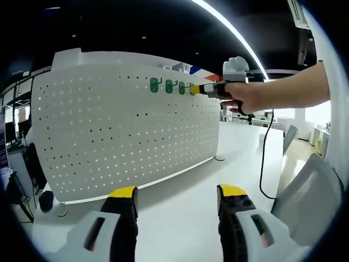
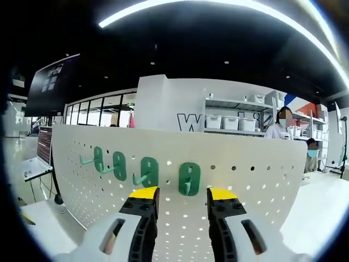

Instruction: Insert the hook assembly into the mounting plate slot until the hook locks in place.

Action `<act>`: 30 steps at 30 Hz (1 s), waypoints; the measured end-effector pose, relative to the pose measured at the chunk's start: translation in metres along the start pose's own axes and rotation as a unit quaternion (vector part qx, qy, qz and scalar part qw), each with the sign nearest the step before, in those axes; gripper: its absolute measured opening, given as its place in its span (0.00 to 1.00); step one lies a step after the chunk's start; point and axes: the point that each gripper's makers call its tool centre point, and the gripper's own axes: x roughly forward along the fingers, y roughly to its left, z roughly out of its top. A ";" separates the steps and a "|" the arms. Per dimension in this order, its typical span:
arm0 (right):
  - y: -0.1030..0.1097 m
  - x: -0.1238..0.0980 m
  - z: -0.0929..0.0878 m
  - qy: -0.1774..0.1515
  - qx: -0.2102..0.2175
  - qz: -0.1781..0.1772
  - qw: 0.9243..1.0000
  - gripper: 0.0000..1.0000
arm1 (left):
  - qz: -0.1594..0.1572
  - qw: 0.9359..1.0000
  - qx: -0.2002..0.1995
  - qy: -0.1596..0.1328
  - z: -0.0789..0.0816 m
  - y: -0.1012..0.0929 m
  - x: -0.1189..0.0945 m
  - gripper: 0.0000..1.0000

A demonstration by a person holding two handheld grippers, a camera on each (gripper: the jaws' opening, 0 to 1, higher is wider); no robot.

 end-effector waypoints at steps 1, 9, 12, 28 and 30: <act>0.000 0.000 0.001 -0.001 0.001 0.001 1.000 0.33 | 0.000 1.000 0.000 0.000 0.000 0.000 0.000 0.60; 0.007 -0.011 -0.003 -0.006 0.002 0.034 0.999 0.33 | -0.002 1.000 0.001 -0.003 0.003 -0.001 0.001 0.60; 0.014 -0.018 -0.008 -0.010 0.033 0.061 0.998 0.35 | -0.003 1.000 0.001 -0.002 0.001 0.000 0.001 0.60; 0.028 -0.034 -0.013 -0.015 0.022 0.101 0.995 0.37 | -0.010 1.000 0.004 -0.004 0.004 -0.003 0.002 0.61; 0.031 -0.040 -0.013 -0.018 0.013 0.110 0.994 0.37 | -0.011 1.000 0.005 -0.003 0.004 -0.003 0.003 0.61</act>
